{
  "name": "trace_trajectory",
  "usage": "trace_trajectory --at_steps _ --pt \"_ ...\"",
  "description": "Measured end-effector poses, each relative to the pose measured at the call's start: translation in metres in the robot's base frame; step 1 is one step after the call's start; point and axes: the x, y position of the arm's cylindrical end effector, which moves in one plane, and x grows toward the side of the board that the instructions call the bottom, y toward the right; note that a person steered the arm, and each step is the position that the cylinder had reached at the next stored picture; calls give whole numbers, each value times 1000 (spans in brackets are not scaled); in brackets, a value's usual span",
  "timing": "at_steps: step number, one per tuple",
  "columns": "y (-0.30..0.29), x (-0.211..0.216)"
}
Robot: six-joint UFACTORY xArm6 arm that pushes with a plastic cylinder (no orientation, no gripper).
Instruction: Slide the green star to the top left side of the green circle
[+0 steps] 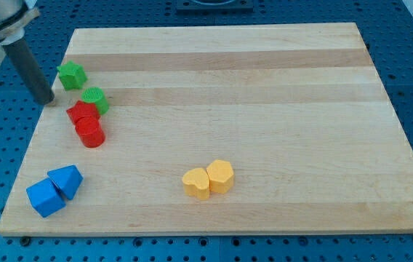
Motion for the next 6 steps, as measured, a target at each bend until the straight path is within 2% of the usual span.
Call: trace_trajectory --at_steps 1,2,4,6 --pt "0 -47" --pt "0 -113" --pt "66 0" --pt "30 -34"
